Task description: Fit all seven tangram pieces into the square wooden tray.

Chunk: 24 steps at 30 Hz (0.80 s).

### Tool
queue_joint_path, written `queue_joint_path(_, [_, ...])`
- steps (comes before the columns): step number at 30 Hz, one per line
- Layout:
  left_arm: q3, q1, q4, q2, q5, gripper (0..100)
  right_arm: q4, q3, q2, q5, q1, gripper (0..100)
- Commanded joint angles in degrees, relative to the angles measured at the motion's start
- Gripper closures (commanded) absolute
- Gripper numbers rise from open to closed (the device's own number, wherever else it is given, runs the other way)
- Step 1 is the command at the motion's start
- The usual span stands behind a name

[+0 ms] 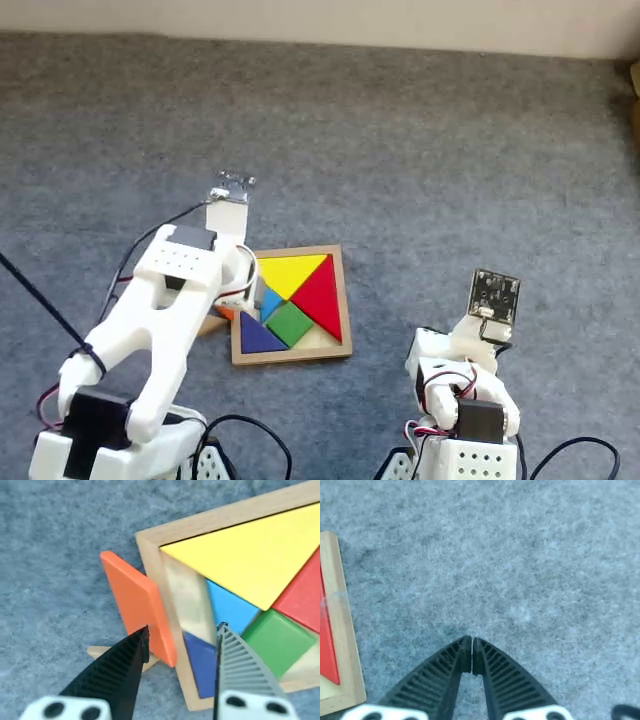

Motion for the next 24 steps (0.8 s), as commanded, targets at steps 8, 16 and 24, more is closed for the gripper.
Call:
queue_joint_path(8, [-6.99, -3.30, 7.74, -8.66, 2.20, 78, -0.13, 6.37, -1.27, -0.44, 0.57, 97.9])
queue_joint_path(16, [-4.53, -15.16, 5.80, -3.65, -7.03, 78, -0.13, 6.37, -1.10, -0.44, 0.57, 97.9])
queue_joint_path(24, [-6.29, -14.99, -0.09, 5.93, -10.55, 78, -0.13, 6.37, -1.01, -0.44, 0.57, 97.9])
